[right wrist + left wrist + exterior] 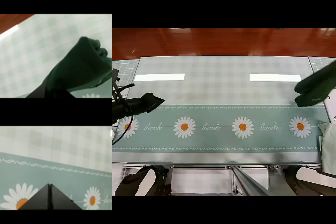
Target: Fold the shirts.
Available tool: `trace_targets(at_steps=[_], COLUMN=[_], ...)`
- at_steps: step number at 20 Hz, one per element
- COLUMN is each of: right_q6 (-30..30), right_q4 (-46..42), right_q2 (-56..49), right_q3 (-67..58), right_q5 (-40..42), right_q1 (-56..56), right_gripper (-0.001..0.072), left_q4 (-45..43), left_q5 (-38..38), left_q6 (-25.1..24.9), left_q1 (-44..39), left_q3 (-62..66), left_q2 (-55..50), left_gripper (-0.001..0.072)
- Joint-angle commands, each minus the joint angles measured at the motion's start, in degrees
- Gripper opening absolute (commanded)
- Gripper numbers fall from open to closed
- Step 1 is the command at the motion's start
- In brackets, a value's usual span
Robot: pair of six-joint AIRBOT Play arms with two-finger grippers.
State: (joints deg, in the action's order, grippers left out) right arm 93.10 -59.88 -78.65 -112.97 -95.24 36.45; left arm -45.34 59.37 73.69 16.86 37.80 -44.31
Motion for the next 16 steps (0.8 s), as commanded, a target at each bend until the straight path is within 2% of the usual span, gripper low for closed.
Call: trace_targets(at_steps=[1, 5, 9, 12, 16], right_q6=[0.26, -0.85, -2.32, -3.02, -2.32], right_q4=[1.86, 0.96, -1.62, -5.22, -16.81], right_q2=[0.79, 1.29, 5.03, 11.74, 23.28], right_q3=[-0.17, -0.15, 2.62, 13.33, 32.09], right_q5=[-5.88, -10.78, -11.19, -11.21, -11.21], right_q1=[11.82, 19.28, 27.17, 35.10, 44.68], right_gripper=[0.0024, 0.0023, 0.0023, 0.0023, 0.0024], left_q4=[-0.09, -0.07, -0.04, -0.04, -0.04], left_q5=[-1.90, -5.79, -12.74, -17.35, -21.38], left_q6=[-0.90, -1.05, -1.05, -1.05, -1.05], left_q1=[0.02, 0.02, 0.00, 0.00, 0.00], left_q3=[0.07, 0.07, 0.07, 0.07, 0.04], left_q2=[0.04, 0.04, 0.02, 0.02, 0.00], left_gripper=[0.0017, 0.0017, 0.0017, 0.0017, 0.0017])
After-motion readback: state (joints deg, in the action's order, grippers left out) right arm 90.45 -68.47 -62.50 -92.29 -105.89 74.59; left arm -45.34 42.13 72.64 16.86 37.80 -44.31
